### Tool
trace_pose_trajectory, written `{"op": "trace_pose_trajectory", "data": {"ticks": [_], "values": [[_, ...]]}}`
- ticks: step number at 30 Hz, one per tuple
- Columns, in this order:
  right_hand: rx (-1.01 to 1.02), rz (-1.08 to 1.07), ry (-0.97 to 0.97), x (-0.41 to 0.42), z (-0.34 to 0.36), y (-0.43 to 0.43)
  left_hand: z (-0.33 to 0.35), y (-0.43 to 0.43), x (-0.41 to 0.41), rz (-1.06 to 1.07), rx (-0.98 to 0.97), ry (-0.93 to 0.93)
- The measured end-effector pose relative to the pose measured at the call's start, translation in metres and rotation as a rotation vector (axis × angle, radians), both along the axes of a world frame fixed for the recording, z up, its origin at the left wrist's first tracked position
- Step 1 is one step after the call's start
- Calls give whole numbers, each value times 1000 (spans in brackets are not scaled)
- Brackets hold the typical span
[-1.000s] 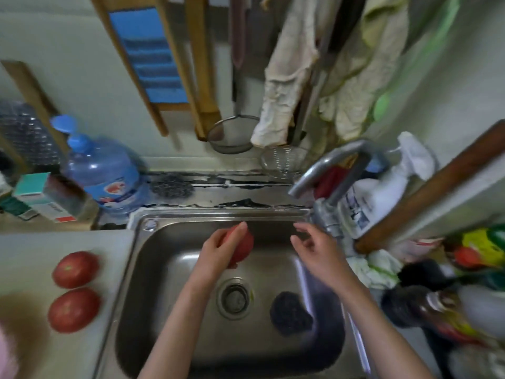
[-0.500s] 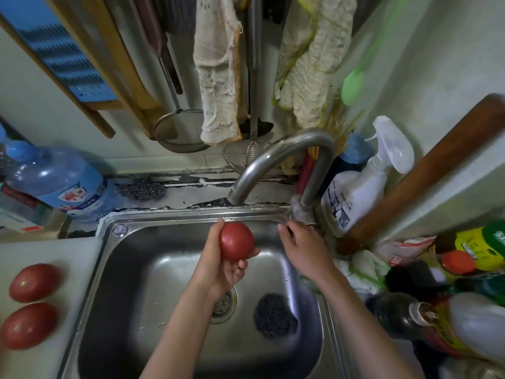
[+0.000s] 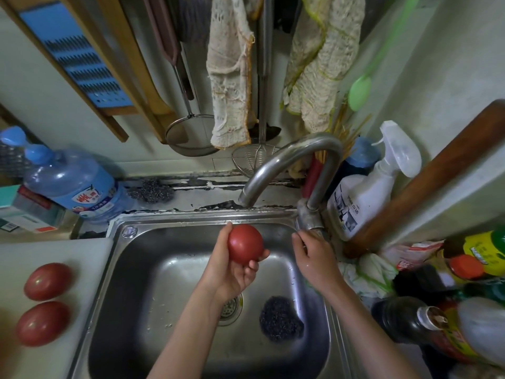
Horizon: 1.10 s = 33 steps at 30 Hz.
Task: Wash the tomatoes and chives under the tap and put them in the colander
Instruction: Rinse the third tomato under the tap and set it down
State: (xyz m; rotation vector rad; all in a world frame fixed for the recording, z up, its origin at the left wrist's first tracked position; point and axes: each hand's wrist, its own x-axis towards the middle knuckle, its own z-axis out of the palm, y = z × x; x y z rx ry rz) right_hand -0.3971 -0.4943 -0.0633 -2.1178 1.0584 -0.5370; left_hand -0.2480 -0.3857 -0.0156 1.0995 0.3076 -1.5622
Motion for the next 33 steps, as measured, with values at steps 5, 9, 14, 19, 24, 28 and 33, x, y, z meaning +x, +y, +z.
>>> {"op": "trace_pose_trajectory", "data": {"ticks": [5, 9, 14, 19, 24, 28, 33], "values": [[-55, -2, -39, -4, -6, 2, -2, 0, 0, 33, -18, 71], [-6, 6, -4, -6, -4, 3, -3, 0, 1, 60, -72, 88], [-281, 10, 89, 4, 39, 31, -2, 2, 2, 177, -128, 114], [133, 246, -60, 55, 55, 64, -1, 13, 0, 235, -218, -26], [559, 85, -280, 89, 50, 62, -4, 29, -6, 337, -275, -229], [1154, -66, -279, 102, 49, 49, -5, 36, -8, 364, -219, -432], [977, -165, -420, 105, 54, 71, -4, 29, -6, 491, -137, -504]]}}
